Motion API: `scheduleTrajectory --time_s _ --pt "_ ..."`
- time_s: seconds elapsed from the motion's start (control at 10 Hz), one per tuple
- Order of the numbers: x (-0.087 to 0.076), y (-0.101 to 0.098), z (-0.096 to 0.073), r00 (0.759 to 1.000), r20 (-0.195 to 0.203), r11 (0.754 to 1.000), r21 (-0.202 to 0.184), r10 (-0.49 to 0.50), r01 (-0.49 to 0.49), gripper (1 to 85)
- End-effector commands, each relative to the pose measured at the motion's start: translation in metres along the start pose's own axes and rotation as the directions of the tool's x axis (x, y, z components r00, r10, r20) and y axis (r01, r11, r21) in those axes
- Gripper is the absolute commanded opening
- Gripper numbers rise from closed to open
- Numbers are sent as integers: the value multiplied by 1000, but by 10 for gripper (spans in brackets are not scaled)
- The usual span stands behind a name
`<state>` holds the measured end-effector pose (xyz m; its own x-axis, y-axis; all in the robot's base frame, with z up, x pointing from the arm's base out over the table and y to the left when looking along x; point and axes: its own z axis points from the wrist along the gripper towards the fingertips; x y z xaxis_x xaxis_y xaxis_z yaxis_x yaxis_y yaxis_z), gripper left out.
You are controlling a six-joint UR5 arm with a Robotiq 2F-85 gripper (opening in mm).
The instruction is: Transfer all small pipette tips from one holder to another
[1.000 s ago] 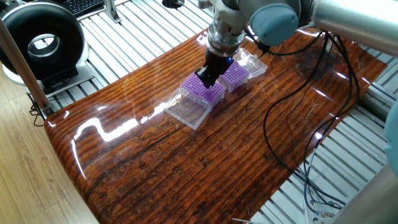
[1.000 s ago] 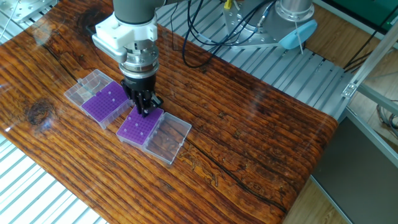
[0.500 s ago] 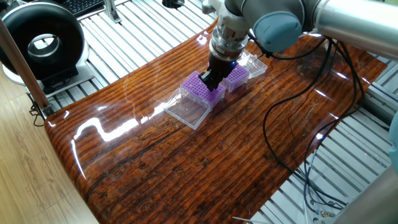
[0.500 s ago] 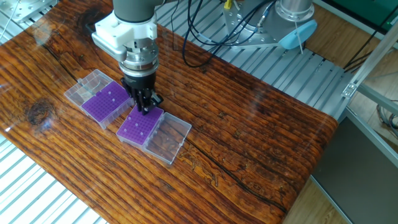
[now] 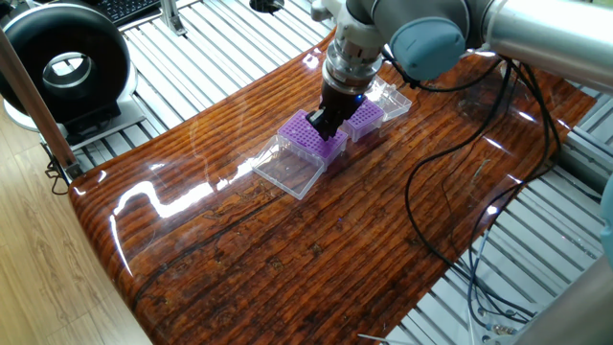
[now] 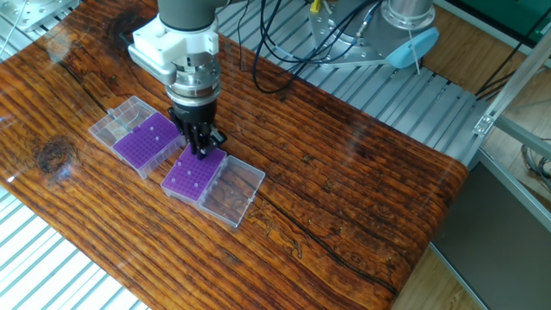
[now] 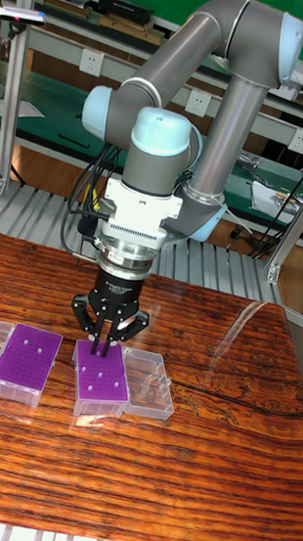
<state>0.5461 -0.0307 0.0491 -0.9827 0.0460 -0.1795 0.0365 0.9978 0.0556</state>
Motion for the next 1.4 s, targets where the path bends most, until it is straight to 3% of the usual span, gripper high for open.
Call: scheduleTrajectory --time_s 0.0,1.3 --pt "-3 1 1 1000 7 1000 -12 4 -4 220" --pt "-2 -4 5 1000 15 1000 -15 5 -5 217"
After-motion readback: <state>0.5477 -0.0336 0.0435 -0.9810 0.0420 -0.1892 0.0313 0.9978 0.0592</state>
